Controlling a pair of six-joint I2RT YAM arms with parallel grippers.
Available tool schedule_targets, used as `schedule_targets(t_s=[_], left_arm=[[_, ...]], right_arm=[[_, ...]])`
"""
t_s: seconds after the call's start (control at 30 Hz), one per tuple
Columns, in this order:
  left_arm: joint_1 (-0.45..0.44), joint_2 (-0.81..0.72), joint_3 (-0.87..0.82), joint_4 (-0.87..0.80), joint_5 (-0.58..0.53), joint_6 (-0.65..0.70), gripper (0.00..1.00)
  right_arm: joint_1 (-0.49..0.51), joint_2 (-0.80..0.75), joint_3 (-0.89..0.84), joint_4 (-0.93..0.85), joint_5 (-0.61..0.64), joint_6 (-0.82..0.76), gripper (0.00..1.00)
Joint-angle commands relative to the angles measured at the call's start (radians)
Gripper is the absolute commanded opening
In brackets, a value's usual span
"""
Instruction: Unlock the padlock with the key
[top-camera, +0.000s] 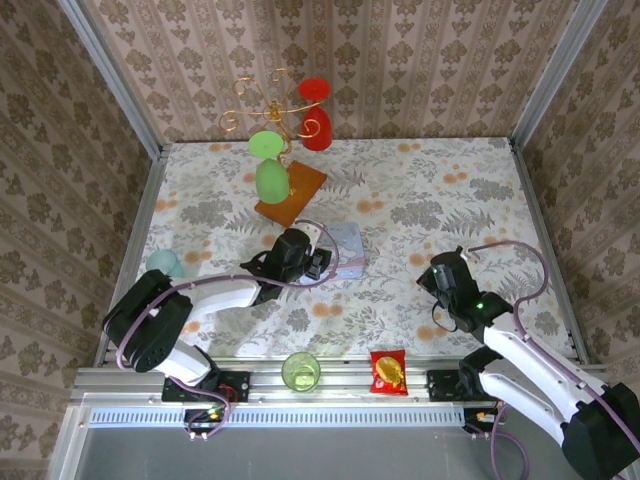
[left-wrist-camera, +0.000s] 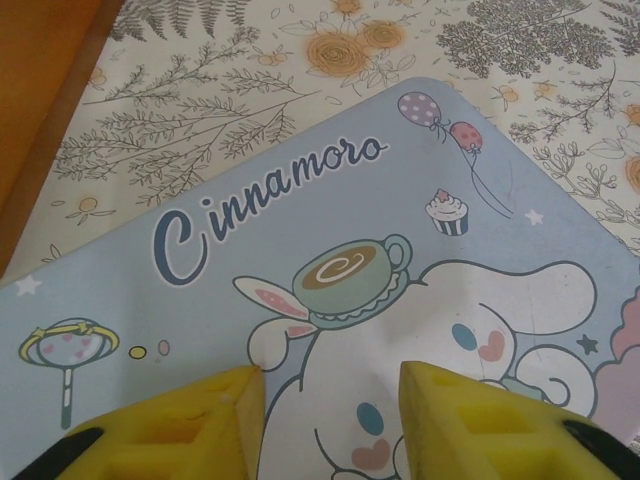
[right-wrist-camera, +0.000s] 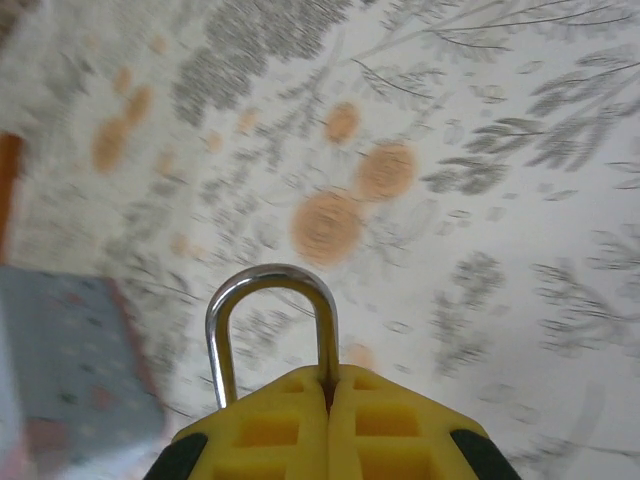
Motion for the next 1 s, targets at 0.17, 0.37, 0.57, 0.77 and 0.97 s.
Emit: schedule_targets(t_s=[0.17, 0.37, 0.57, 0.77, 0.97], left_arm=[[0.049, -0.102, 0.02, -0.121, 0.042, 0.012, 0.49], [0.05, -0.247, -0.034, -0.164, 0.03, -0.001, 0.51], [0.051, -0.33, -0.068, -0.221, 0.015, -0.016, 0.52], [0.064, -0.4, -0.104, -0.258, 0.012, -0.068, 0.71], [0.11, -0.563, -0.137, -0.309, 0.015, -0.093, 1.0]], right_arm=[[-0.005, 0.209, 0.135, -0.328, 0.036, -0.239, 0.0], [0.059, 0.367, 0.147, -0.192, 0.042, -0.213, 0.0], [0.08, 0.544, 0.188, -0.042, -0.015, -0.199, 0.0], [0.095, 0.555, 0.215, -0.064, -0.005, -0.227, 0.26], [0.088, 0.437, 0.205, -0.103, 0.02, -0.267, 0.33]])
